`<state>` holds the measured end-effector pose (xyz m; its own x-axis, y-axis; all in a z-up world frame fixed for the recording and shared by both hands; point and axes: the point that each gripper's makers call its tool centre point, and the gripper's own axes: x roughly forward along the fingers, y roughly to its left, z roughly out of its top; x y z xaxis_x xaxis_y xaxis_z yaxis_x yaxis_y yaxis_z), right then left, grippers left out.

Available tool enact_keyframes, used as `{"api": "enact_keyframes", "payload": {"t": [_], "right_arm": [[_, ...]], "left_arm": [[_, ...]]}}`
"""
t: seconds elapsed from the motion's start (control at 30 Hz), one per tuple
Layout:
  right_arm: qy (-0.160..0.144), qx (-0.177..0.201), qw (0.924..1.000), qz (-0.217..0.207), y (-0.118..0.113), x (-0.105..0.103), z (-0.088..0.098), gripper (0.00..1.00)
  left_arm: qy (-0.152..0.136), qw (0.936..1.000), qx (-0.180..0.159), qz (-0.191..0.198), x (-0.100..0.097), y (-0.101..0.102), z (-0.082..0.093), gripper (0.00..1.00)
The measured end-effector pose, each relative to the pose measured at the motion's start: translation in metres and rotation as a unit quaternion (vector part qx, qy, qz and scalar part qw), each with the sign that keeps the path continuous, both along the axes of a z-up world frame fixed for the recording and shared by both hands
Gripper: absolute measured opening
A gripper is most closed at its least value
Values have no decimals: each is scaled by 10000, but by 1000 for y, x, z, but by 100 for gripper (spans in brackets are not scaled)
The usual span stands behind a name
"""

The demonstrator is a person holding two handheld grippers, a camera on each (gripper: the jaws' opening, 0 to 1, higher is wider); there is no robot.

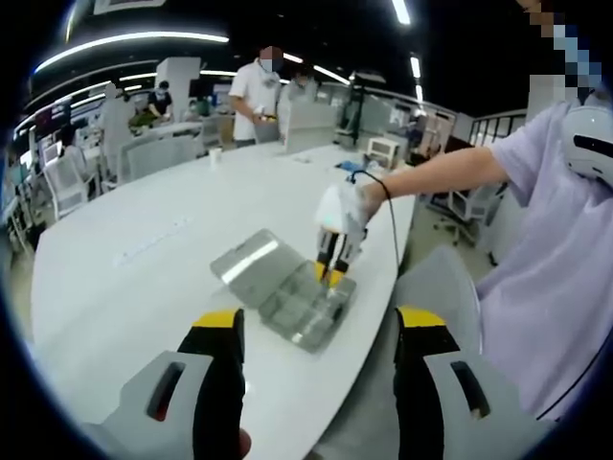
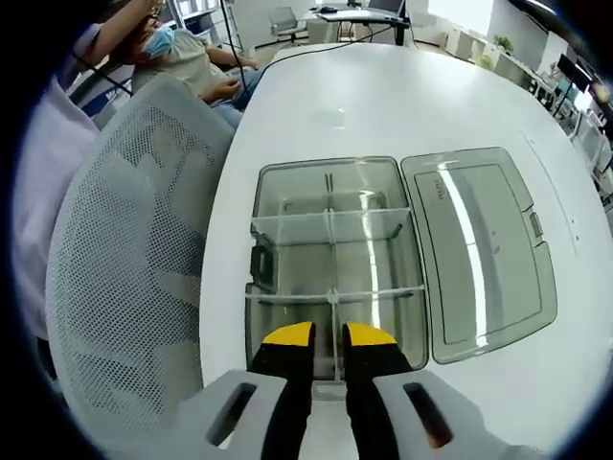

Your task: Insert the divider into the dual guide fixture by aligning both edges with the guide slots and pushing it downward to the bottom, including one-sided entry, uneven engagement, binding, and posture correction.

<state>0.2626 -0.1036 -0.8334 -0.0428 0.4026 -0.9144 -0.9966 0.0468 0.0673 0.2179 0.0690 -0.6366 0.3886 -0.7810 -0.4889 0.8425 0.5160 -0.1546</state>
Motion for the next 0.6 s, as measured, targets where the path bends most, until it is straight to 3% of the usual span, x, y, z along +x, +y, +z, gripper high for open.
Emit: {"api": "enact_keyframes", "payload": {"t": [0.4, 0.6], "right_arm": [[-180, 560, 9973, -431, -2, 13, 35, 6], [-371, 979, 9922, -680, 4, 16, 56, 7]], "left_arm": [[4, 10000, -46, 11, 2, -2, -2, 60], [8, 10000, -80, 9, 1, -1, -4, 60]]}}
